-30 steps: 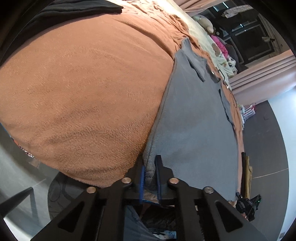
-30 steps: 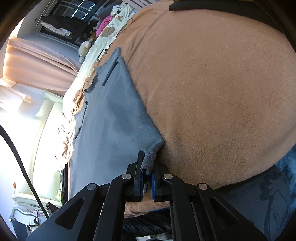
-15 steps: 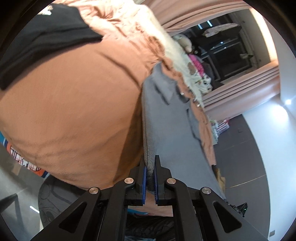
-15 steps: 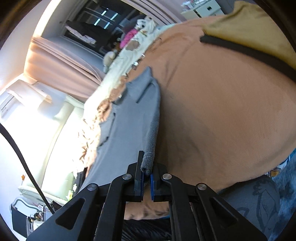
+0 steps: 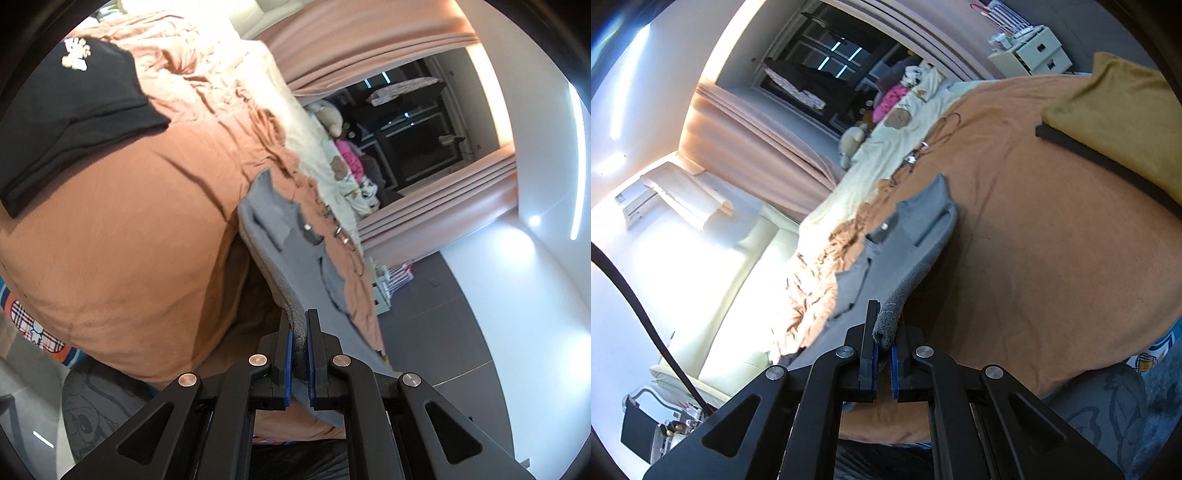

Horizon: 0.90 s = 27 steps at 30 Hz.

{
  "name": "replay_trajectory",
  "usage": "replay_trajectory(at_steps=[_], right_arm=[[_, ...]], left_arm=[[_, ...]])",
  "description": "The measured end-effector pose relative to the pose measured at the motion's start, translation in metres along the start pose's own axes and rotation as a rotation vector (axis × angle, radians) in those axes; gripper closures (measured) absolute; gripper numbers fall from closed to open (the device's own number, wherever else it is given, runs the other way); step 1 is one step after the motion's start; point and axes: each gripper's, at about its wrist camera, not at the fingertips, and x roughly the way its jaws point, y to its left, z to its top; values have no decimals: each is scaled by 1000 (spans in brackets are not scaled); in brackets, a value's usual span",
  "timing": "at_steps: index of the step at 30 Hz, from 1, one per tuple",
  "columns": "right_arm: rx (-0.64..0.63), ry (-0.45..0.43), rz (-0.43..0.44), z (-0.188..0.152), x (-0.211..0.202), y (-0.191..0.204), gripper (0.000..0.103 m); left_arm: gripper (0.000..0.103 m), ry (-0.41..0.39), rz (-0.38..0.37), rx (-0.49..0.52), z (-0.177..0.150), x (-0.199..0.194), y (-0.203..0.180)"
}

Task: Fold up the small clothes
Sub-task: 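Lift the hem with both grippers and fold it over toward the collar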

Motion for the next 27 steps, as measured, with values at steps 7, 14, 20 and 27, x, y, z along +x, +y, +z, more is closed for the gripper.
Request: replay_trajectory(at_steps=[7,14,20,27], right_arm=[[-22,-44,60,3,-15,8,102],[-42,-74,103,1,-21,6,102],[-58,-90,136,-2,-22,3,102],[-63,-104,162,-3,-27,-3,102]], left_arm=[[97,-56,-59,25,7,-29,-26],[97,-95,-99,42,7,-54,-43],[97,-121,-124,47,6,-72,-50],[97,-133,-150,57,6,-85,-54]])
